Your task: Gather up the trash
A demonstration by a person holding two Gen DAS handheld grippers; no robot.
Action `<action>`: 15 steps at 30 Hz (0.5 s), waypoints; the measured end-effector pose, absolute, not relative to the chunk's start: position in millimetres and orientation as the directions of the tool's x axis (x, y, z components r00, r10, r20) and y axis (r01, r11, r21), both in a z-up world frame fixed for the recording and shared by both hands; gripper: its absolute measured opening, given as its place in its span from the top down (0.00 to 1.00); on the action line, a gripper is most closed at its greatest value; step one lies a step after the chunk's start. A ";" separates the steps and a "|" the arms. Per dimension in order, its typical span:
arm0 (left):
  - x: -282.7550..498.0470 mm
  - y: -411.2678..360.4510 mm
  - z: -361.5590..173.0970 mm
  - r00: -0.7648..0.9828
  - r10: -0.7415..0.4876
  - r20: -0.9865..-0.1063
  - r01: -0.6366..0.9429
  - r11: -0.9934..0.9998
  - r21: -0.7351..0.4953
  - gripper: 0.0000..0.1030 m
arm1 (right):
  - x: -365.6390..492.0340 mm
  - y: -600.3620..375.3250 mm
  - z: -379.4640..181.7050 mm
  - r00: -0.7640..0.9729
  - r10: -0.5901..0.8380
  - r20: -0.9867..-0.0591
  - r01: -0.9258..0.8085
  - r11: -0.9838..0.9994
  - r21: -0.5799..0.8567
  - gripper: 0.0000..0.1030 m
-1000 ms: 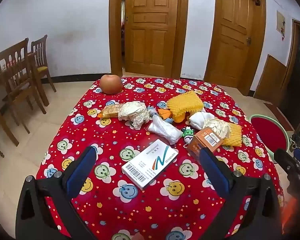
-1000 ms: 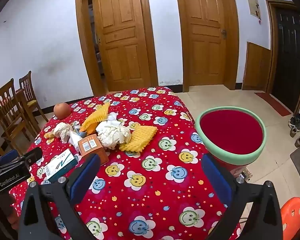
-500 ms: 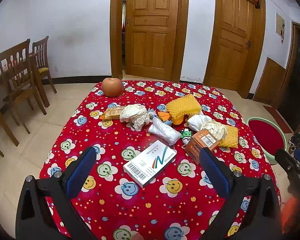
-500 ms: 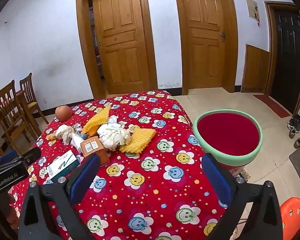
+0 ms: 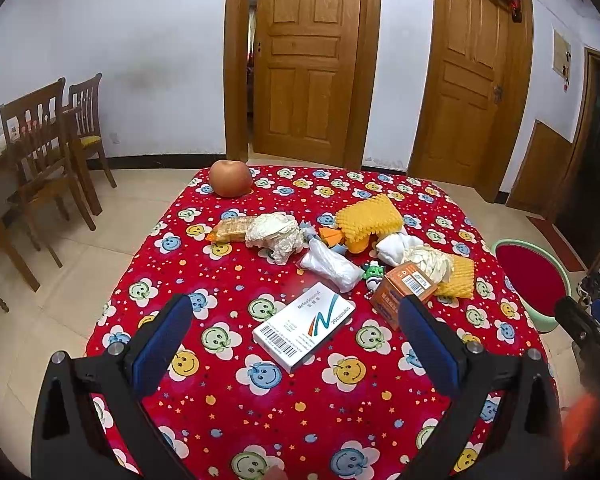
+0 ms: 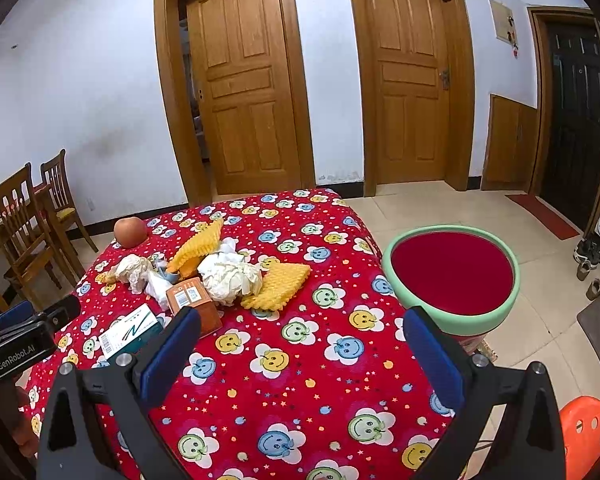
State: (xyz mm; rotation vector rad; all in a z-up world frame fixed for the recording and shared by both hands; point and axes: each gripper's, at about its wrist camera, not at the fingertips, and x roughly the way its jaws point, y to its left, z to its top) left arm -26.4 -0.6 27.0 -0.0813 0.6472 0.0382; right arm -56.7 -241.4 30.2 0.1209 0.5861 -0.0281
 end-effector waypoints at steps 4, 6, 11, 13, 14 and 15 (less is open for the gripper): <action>-28.1 0.6 27.7 0.800 0.011 -0.600 -0.063 0.996 -0.066 0.02 | -57.3 -240.3 32.2 0.835 0.006 -0.550 0.061 0.993 0.104 0.00; -28.8 1.5 27.9 0.801 0.012 -0.599 -0.064 0.996 -0.067 0.02 | -56.9 -240.1 33.3 0.836 0.007 -0.549 0.059 0.993 0.104 0.00; -30.5 3.2 28.2 0.802 0.013 -0.597 -0.067 0.995 -0.069 0.02 | -55.7 -239.1 34.4 0.837 0.007 -0.548 0.058 0.993 0.102 0.00; -31.0 3.8 28.4 0.803 0.014 -0.596 -0.068 0.995 -0.069 0.02 | -56.7 -239.4 33.8 0.838 0.007 -0.546 0.057 0.993 0.100 0.00; -31.6 4.6 28.5 0.803 0.014 -0.596 -0.069 0.995 -0.069 0.02 | -56.8 -239.4 33.7 0.838 0.007 -0.546 0.057 0.993 0.100 0.00; -31.6 4.9 28.7 0.803 0.014 -0.595 -0.069 0.995 -0.069 0.02 | -55.7 -239.3 34.2 0.838 0.007 -0.546 0.057 0.993 0.100 0.00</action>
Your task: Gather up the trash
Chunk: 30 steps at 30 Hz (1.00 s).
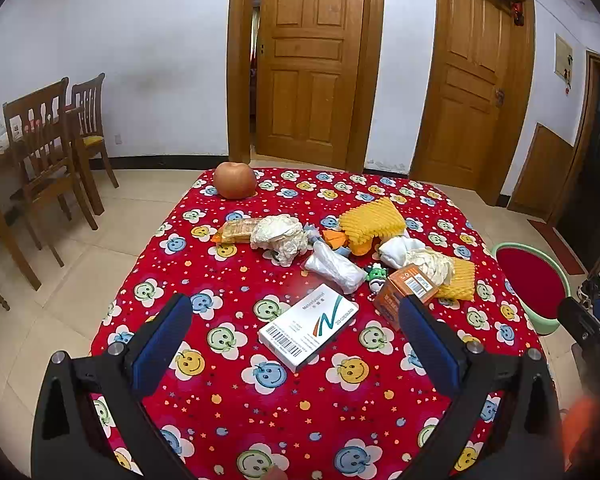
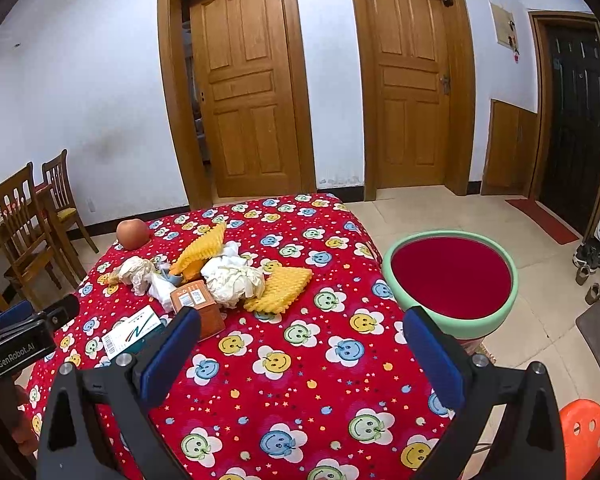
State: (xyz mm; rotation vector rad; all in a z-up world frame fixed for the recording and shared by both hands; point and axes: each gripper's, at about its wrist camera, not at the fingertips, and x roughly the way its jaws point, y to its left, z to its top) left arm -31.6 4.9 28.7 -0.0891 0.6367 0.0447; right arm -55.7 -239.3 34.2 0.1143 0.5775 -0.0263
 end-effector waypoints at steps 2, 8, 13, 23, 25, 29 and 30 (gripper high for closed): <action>-31.7 4.6 28.5 0.803 0.014 -0.595 -0.069 0.995 -0.070 0.02 | -57.0 -239.3 34.6 0.838 0.007 -0.545 0.056 0.993 0.100 0.00; -32.2 5.2 28.7 0.804 0.014 -0.595 -0.069 0.995 -0.070 0.02 | -57.5 -239.1 34.4 0.839 0.008 -0.544 0.056 0.993 0.100 0.00; -32.7 7.0 29.0 0.804 0.016 -0.595 -0.072 0.995 -0.071 0.02 | -57.8 -238.8 34.2 0.839 0.007 -0.544 0.056 0.993 0.099 0.00; -34.8 9.7 29.5 0.804 0.018 -0.594 -0.076 0.995 -0.072 0.02 | -58.5 -238.7 33.2 0.840 0.007 -0.543 0.055 0.994 0.098 0.00; -35.0 9.8 29.4 0.804 0.018 -0.595 -0.076 0.995 -0.072 0.02 | -58.6 -238.7 33.0 0.840 0.008 -0.542 0.055 0.994 0.099 0.00; -35.6 11.4 27.5 0.800 0.020 -0.599 -0.078 0.994 -0.070 0.02 | -58.3 -238.3 33.3 0.839 0.007 -0.545 0.056 0.994 0.099 0.00; -35.9 12.1 27.2 0.799 0.021 -0.601 -0.078 0.994 -0.070 0.02 | -58.0 -238.3 33.4 0.838 0.007 -0.545 0.056 0.993 0.099 0.00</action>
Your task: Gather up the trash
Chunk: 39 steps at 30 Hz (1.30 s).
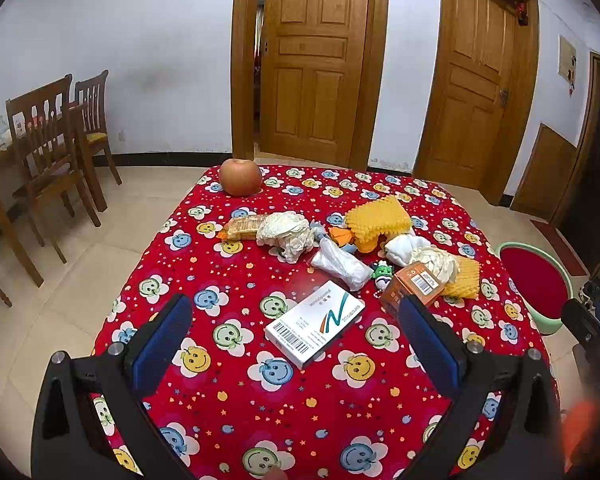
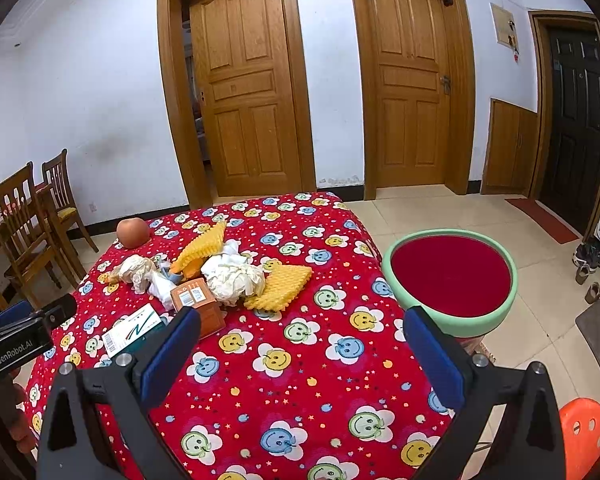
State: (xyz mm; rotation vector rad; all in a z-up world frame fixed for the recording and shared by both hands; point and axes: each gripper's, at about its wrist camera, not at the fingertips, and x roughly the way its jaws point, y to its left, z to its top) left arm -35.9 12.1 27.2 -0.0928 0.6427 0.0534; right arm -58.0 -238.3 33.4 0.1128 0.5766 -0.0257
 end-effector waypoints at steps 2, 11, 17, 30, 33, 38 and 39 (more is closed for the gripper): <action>-35.2 12.1 25.9 0.797 0.023 -0.604 -0.081 0.994 -0.068 0.02 | -58.2 -238.7 32.9 0.837 0.008 -0.547 0.056 0.994 0.099 0.00; -30.7 10.9 19.8 0.786 0.028 -0.617 -0.086 0.994 -0.064 0.02 | -58.0 -239.8 28.8 0.833 0.009 -0.553 0.056 0.993 0.101 0.00; -21.9 14.6 8.6 0.760 0.039 -0.649 -0.096 0.994 -0.052 0.02 | -51.5 -242.8 23.7 0.823 0.013 -0.568 0.057 0.993 0.105 0.00; 20.6 24.4 -31.7 0.665 0.005 -0.746 -0.033 0.999 -0.022 0.02 | -2.6 -247.4 -2.7 0.746 -0.003 -0.666 0.098 0.990 0.106 0.00; 31.9 22.7 -40.7 0.645 -0.018 -0.764 0.021 1.000 -0.007 0.02 | 15.4 -243.4 -10.9 0.716 -0.010 -0.698 0.114 0.988 0.102 0.00; 45.5 21.1 -53.2 0.611 -0.059 -0.789 0.089 0.996 -0.006 0.02 | 42.5 -240.3 -28.7 0.657 -0.021 -0.753 0.155 0.982 0.108 0.00; 48.0 20.7 -55.5 0.606 -0.064 -0.793 0.098 0.995 -0.006 0.02 | 46.5 -239.8 -32.0 0.648 -0.018 -0.762 0.160 0.981 0.113 0.00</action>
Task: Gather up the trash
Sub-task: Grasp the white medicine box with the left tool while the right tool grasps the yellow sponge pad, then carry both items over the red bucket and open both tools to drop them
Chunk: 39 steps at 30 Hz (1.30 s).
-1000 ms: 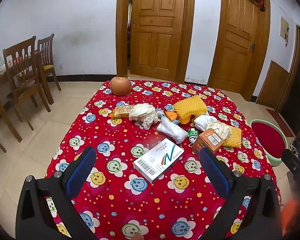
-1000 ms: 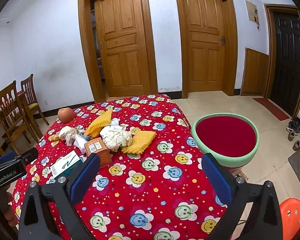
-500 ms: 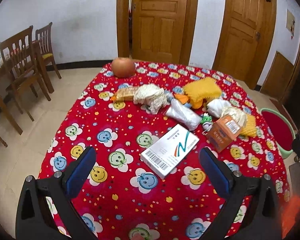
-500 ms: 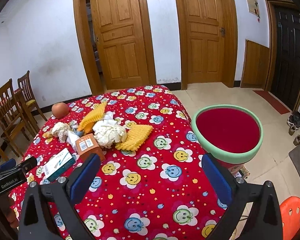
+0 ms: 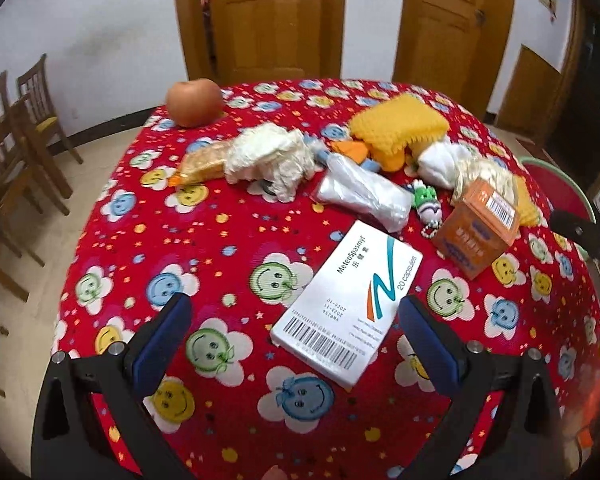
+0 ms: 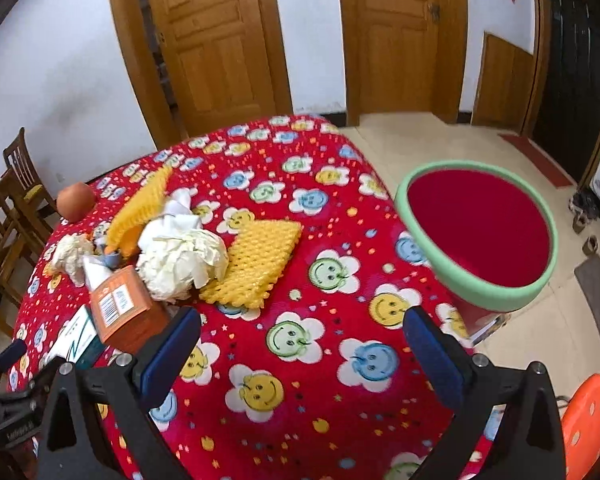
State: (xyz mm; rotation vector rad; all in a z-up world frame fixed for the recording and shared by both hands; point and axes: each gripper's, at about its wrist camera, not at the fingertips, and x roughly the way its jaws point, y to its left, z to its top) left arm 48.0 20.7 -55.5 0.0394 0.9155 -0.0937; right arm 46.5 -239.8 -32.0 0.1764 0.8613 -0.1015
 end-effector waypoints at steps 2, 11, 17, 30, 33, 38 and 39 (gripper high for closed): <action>53.3 20.0 -60.0 0.594 -0.074 -0.801 0.113 0.994 -0.008 0.04 | 53.2 -237.7 -37.6 0.634 -0.018 -0.773 0.168 0.979 0.115 0.01; 65.2 9.4 -71.9 0.553 -0.113 -0.825 0.155 0.987 -0.031 0.26 | 79.4 -231.0 -58.6 0.569 0.031 -0.822 0.151 0.978 0.141 0.29; 64.7 6.0 -70.5 0.561 -0.145 -0.815 0.161 0.985 -0.064 0.34 | 87.5 -224.8 -62.1 0.561 0.098 -0.822 0.072 0.983 0.166 0.62; 43.5 -3.5 -30.4 0.631 -0.158 -0.760 0.109 0.987 -0.115 0.34 | 62.9 -233.8 -39.1 0.646 0.166 -0.745 -0.064 0.984 0.164 0.92; 41.1 -11.3 -18.0 0.644 -0.169 -0.746 0.119 0.986 -0.120 0.34 | 55.1 -239.1 -28.4 0.671 0.169 -0.722 -0.077 0.984 0.159 0.92; 41.4 -32.4 1.4 0.657 -0.188 -0.730 0.150 0.982 -0.118 0.34 | 44.4 -254.0 -10.7 0.705 0.160 -0.691 -0.083 0.986 0.143 0.92; 42.5 -37.0 4.6 0.659 -0.193 -0.727 0.158 0.980 -0.117 0.34 | 41.5 -258.9 -5.9 0.714 0.156 -0.683 -0.081 0.987 0.140 0.92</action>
